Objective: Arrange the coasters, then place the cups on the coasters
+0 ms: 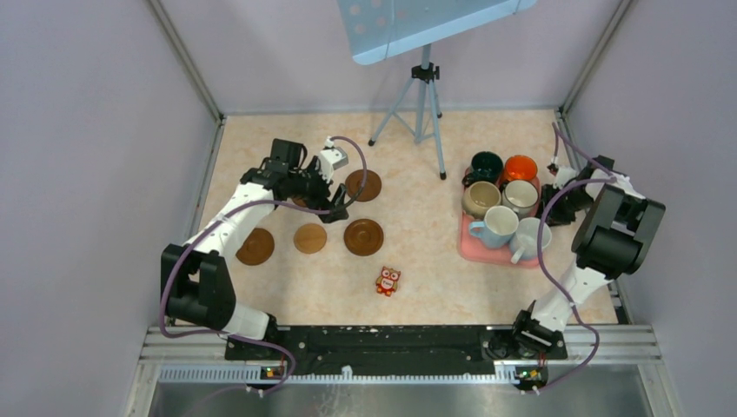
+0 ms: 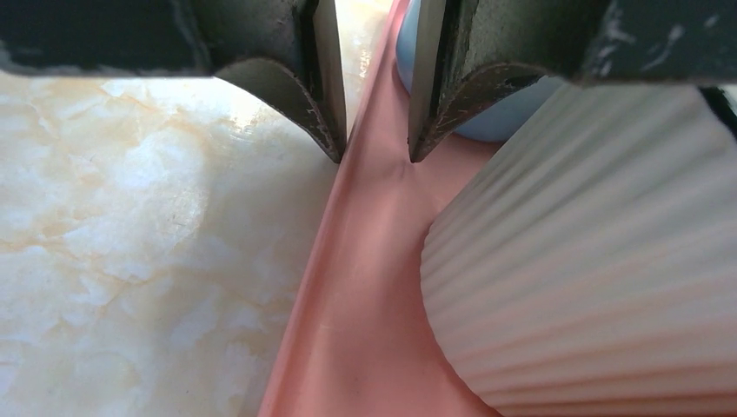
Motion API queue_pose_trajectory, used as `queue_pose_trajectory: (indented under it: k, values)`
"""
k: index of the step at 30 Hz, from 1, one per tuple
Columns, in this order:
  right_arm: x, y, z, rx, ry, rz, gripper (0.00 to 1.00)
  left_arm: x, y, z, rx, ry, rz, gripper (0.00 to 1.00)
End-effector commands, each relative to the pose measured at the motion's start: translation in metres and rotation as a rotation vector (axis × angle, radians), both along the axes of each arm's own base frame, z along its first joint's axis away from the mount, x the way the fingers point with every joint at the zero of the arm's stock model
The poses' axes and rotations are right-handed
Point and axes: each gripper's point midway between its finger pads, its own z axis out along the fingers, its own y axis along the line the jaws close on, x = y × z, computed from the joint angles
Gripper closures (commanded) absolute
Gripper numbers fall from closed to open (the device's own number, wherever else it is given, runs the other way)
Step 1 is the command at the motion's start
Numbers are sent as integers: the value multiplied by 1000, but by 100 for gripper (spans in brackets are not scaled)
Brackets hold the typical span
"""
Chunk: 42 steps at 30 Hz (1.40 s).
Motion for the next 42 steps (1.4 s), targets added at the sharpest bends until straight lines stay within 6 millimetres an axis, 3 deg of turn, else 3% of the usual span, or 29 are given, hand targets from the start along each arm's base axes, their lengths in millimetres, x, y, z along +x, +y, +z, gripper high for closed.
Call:
queue_pose_trajectory:
  k: [1,13,22,25,28,33,36,42]
  values:
    - [-29,42,-5,164,79,38,69,8,-6,12,-21,-53,-13,1]
    - [-57,78,-4,264,139,89,74,7,-8,10,-25,-50,-21,1]
    - [-67,88,17,311,111,172,73,8,-23,7,-50,-33,-54,1]
    - [-47,75,42,342,-6,137,72,9,-37,4,-68,-32,-69,1]
    - [-16,49,64,283,-158,98,71,14,-53,3,-85,-49,-79,1]
    - [26,20,81,147,-316,91,67,16,-80,9,-116,-60,-127,1]
    - [46,9,84,133,-343,103,65,16,-85,9,-117,-56,-138,1]
    - [73,-7,70,125,-349,164,64,23,-79,11,-74,-97,-117,1]
